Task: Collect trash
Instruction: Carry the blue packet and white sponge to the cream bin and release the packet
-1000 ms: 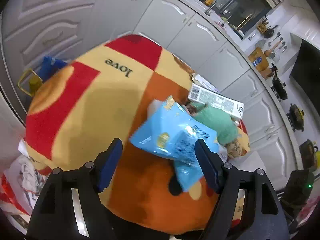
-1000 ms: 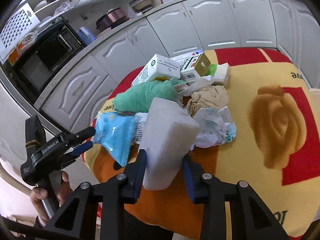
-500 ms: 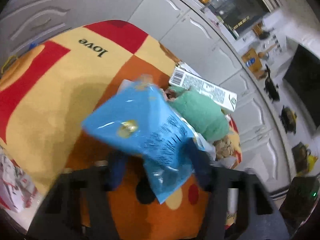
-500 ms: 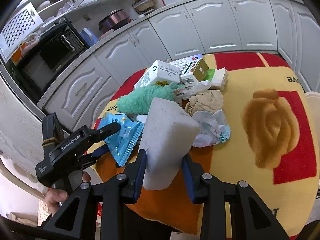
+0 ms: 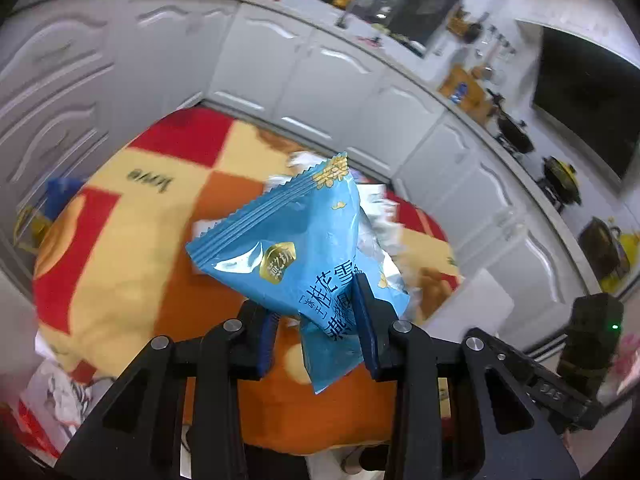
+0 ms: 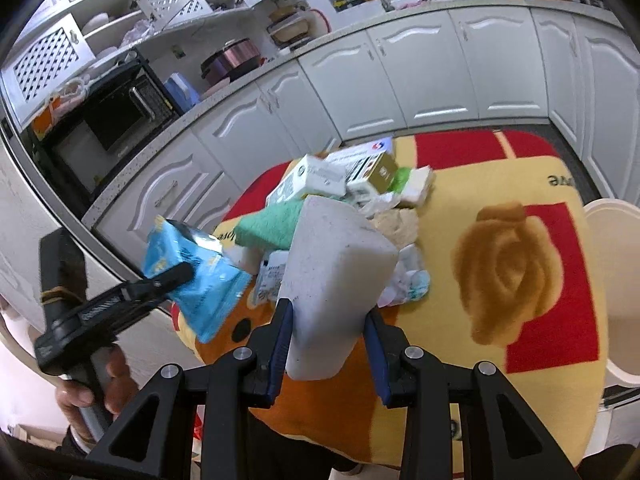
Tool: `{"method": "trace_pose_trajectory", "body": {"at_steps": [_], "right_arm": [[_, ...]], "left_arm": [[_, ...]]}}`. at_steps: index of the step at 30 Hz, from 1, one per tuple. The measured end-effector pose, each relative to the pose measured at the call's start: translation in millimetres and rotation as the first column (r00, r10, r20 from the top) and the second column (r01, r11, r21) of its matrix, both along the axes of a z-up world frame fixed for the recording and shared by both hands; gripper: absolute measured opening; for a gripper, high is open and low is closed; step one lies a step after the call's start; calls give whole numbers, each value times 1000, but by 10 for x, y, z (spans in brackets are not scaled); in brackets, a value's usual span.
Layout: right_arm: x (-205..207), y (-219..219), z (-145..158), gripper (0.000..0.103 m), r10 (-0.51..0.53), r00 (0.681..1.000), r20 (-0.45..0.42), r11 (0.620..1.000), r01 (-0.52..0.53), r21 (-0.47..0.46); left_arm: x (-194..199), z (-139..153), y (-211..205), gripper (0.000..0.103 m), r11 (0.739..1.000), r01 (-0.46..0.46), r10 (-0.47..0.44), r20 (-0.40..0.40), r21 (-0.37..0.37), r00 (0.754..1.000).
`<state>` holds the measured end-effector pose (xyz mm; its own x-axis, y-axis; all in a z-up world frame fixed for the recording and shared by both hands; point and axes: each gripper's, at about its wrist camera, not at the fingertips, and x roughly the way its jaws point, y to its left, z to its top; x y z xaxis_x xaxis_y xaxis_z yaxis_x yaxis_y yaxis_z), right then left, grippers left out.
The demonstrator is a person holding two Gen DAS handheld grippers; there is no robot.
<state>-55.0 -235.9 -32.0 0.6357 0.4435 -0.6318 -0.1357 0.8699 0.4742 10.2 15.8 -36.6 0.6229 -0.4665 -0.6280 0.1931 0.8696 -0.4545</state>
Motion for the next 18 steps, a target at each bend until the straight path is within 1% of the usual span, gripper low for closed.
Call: {"method": "trace_pose_trajectory", "body": {"at_steps": [3, 8, 13, 14, 16, 18], "right_arm": [[-59, -161, 56, 34, -41, 999, 17, 999, 42, -17], [-212, -704, 113, 34, -166, 986, 31, 986, 167, -24], [-388, -1395, 97, 34, -310, 950, 21, 950, 310, -18], [-417, -1488, 96, 34, -337, 941, 23, 941, 338, -32], [-500, -1652, 113, 34, -392, 918, 55, 910, 396, -125], [-549, -1759, 79, 34, -416, 907, 64, 891, 421, -168]], "left_arm": [[54, 105, -259, 32, 998, 62, -62, 15, 6, 998], [135, 218, -846, 32, 983, 185, -185, 26, 9, 982], [255, 203, -1534, 32, 953, 302, -302, 15, 31, 953], [266, 198, -1638, 32, 947, 318, -319, 15, 34, 948], [301, 174, -1897, 32, 935, 352, -352, 7, 43, 936], [336, 152, -2120, 32, 922, 385, -385, -3, 44, 923]]}}
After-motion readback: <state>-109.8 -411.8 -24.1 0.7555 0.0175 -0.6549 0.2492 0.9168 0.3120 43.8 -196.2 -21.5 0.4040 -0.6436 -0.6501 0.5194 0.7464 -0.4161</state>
